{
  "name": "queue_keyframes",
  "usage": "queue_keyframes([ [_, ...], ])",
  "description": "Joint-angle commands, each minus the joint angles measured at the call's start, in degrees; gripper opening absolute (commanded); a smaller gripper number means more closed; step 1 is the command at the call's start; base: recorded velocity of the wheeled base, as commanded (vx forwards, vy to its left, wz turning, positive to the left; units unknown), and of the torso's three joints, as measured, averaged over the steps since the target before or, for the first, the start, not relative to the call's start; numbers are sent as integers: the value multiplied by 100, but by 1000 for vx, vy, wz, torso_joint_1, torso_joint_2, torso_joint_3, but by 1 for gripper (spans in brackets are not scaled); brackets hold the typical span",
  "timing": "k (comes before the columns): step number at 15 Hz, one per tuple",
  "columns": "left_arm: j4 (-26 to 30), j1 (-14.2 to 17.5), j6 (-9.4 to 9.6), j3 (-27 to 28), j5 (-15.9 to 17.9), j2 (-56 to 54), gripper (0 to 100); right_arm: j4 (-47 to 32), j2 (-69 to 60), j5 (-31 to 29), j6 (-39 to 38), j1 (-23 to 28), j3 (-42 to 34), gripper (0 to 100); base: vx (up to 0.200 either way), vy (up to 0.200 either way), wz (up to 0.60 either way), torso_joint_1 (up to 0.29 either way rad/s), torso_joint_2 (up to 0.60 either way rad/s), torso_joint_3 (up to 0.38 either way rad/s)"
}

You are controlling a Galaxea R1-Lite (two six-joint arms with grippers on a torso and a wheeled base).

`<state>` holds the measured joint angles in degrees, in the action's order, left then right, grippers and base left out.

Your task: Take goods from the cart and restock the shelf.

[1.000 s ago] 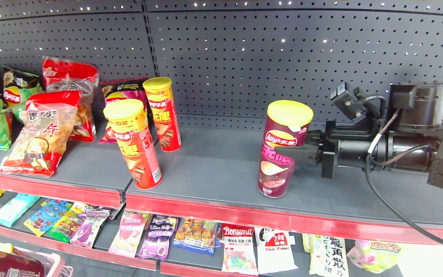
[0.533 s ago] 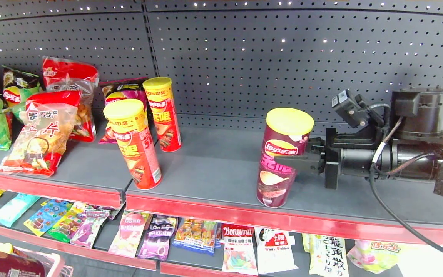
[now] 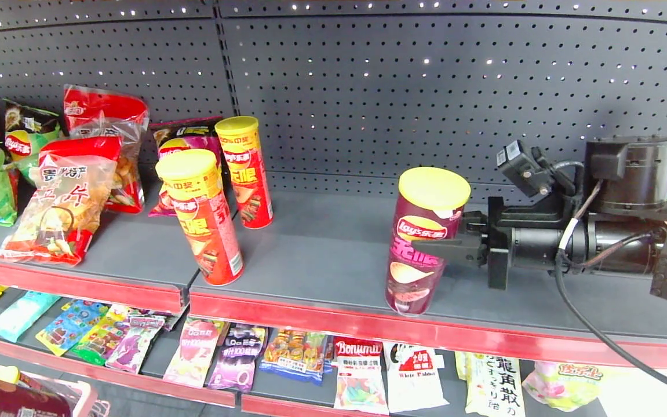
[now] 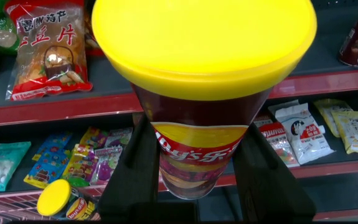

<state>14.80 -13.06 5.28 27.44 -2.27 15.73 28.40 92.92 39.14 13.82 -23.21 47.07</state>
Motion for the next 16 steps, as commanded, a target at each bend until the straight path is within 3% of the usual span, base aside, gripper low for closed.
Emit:
queue_keyframes([
  [1, 5, -4, -1, -28, -2, -26, 0, 7, 42, -12, -3, 18, -31, 0, 0, 0, 0, 0, 0, 0],
  [8, 5, -4, -1, -37, -2, -52, 0, 7, 60, -47, 15, 18, -49, 0, 0, 0, 0, 0, 0, 0],
  [9, 5, 5, -1, -37, -2, -61, 0, 34, 69, -56, 15, 27, -49, 100, 0, 0, 0, 0, 0, 0],
  [16, 5, 5, -1, -37, -2, -96, 0, 42, -28, -258, -38, 133, -110, 100, 0, 0, 0, 0, 0, 0],
])
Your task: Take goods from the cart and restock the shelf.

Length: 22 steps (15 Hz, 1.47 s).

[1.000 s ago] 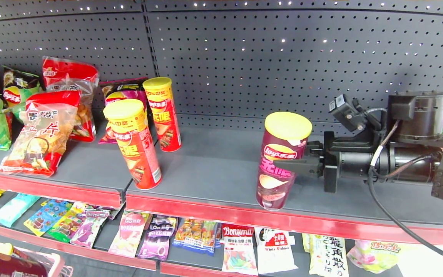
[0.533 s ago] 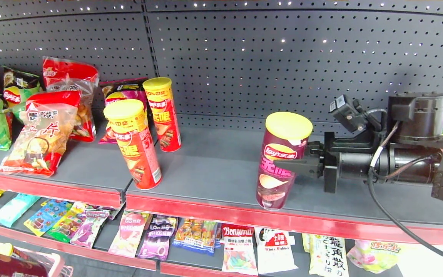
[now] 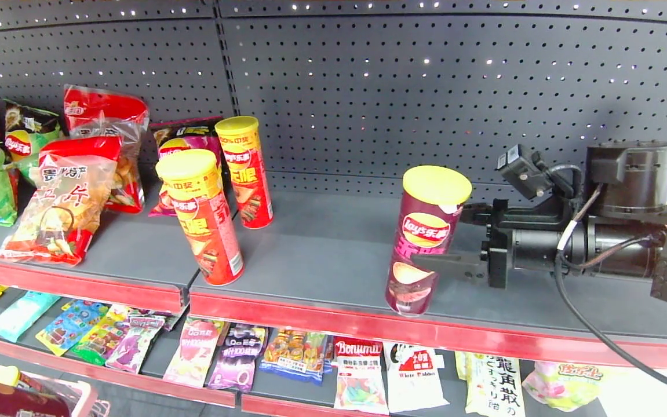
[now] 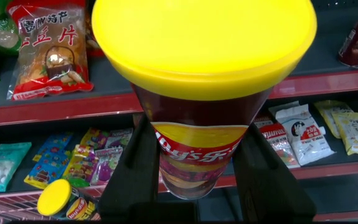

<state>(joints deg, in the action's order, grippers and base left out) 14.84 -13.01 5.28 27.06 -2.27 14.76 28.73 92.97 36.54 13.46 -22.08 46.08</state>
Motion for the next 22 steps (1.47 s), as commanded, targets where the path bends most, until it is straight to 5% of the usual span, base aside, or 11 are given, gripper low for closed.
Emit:
queue_keyframes([
  [1, 2, 0, -1, 1, -2, -9, 0, 9, -173, -120, -10, 107, -134, 100, 0, 0, 0, 0, 0, 0],
  [4, 2, 9, -9, -8, -98, -35, 0, -34, -1167, -226, -98, 406, -917, 100, 0, 0, 0, 0, 0, 0],
  [5, 11, 18, -9, -8, -301, -17, 0, -34, -1562, -516, -98, 564, -1251, 100, 0, 0, 0, 0, 0, 0],
  [6, 2, 97, -27, 10, -916, 97, 0, -34, -2151, -1008, -142, 784, -1672, 100, 0, 0, 0, 0, 0, 0],
  [8, -7, 193, -405, 141, -1953, 449, 0, -43, -3012, -1395, -678, 1513, -2130, 100, 0, 0, 0, 0, 0, 0],
  [10, 11, 870, -941, 677, -2428, 1275, 0, -61, -3619, -1421, -1425, 2410, -2305, 100, 0, 0, 0, 0, 0, 0],
  [12, 11, 1854, -1038, 1117, -2428, 1978, 0, -52, -3821, -1395, -1504, 2814, -2376, 100, 0, 0, 0, 0, 0, 0],
  [13, 2, 2689, -1046, 1592, -2410, 2628, 0, -52, -3909, -1404, -1513, 3043, -2446, 100, 0, 0, 0, 0, 0, 0],
  [14, 2, 2927, -1046, 1785, -2419, 2901, 0, -52, -3953, -1430, -1513, 3131, -2481, 100, 0, 0, 0, 0, 0, 0],
  [17, 11, 2971, -1082, 1917, -2410, 3138, 0, -52, -4454, -1676, -1504, 3280, -2648, 100, 0, 0, 0, 0, 0, 0],
  [22, 11, 2953, -1591, 1873, -2305, 3305, 0, -61, -6352, -2546, -1478, 3280, -3896, 100, 0, 0, 0, 0, 0, 0],
])
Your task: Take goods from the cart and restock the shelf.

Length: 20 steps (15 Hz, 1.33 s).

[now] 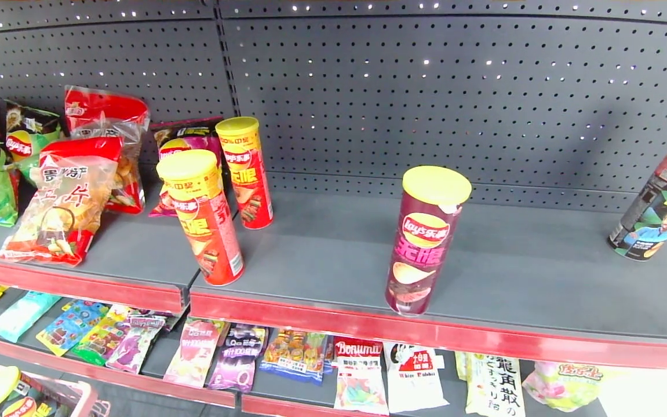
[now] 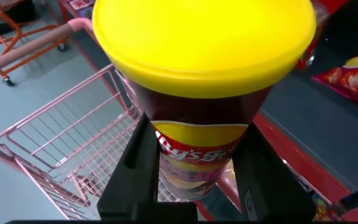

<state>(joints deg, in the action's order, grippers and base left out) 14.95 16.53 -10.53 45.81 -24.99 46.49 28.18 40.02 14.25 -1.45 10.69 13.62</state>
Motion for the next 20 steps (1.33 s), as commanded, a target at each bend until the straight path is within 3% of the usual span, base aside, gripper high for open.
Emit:
queue_keyframes([
  [1, -18, -18, -10, -2, 231, 114, 0, -6, -1427, -362, 22, 3, -870, 100, 0, 0, 0, 0, 0, 0],
  [3, -44, -62, 7, -2, 1190, -44, 0, -6, -1726, -362, 57, 3, -1054, 100, 0, 0, 0, 0, 0, 0],
  [4, -44, -141, 25, -11, 1875, -273, 0, -59, -1779, -379, 110, 3, -1212, 100, 0, 0, 0, 0, 0, 0],
  [5, -18, -168, 34, -28, 2772, -571, 0, -366, -2104, -370, 224, 3, -1362, 100, 0, 0, 0, 0, 0, 0],
  [7, -9, -176, 43, -20, 2930, -598, 0, -1210, -2684, -379, 391, 3, -1309, 100, 0, 0, 0, 0, 0, 0],
  [8, -18, -176, 51, -20, 2965, -571, 0, -2115, -3501, -397, 541, -6, -1353, 100, 0, 0, 0, 0, 0, 0],
  [11, -18, -185, 51, -28, 2974, -580, 0, -2230, -3413, -511, 505, -137, -1291, 100, 0, 0, 0, 0, 0, 0],
  [13, -36, -194, 60, -20, 2974, -580, 0, -2230, -3202, -291, 470, -876, -1203, 100, 0, 0, 0, 0, 0, 0],
  [14, -27, -203, 60, -28, 2974, -598, 0, -2238, -3255, -370, 488, -999, -1274, 100, 0, 0, 0, 0, 0, 0],
  [16, -27, -203, 60, -46, 2974, -624, 0, -2836, -3756, -599, 400, -955, -1256, 100, 0, 0, 0, 0, 0, 0],
  [17, -44, -212, 60, -99, 3018, -686, 0, -2871, -3826, -1267, 277, -999, -1353, 100, 0, 0, 0, 0, 0, 0],
  [18, -53, -282, 104, -99, 3132, -721, 0, -2810, -4002, -1469, 66, -1078, -1353, 100, 0, 0, 0, 0, 0, 0],
  [20, -53, -326, 236, -99, 3281, -791, 0, -2810, -4002, -1443, 92, -1078, -1353, 100, 0, 0, 0, 0, 0, 0],
])
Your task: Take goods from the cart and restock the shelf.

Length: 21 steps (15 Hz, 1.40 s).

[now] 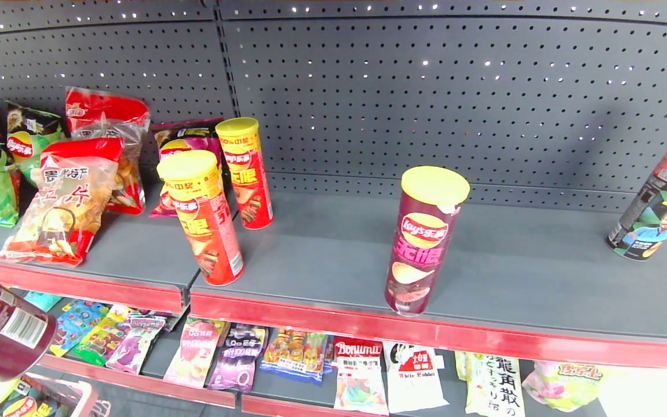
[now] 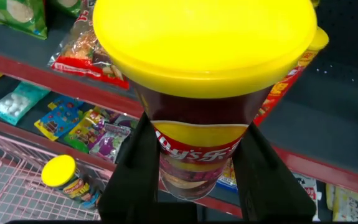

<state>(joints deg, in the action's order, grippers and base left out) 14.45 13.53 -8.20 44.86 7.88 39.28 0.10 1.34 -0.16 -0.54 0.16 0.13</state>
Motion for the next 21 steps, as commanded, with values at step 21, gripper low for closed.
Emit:
queue_keyframes([
  [21, 6, -26, 601, -250, 461, -298, 0, -1, -134, -2, 1, -25, -5, 100, 0, 0, 0, 0, 0, 0],
])
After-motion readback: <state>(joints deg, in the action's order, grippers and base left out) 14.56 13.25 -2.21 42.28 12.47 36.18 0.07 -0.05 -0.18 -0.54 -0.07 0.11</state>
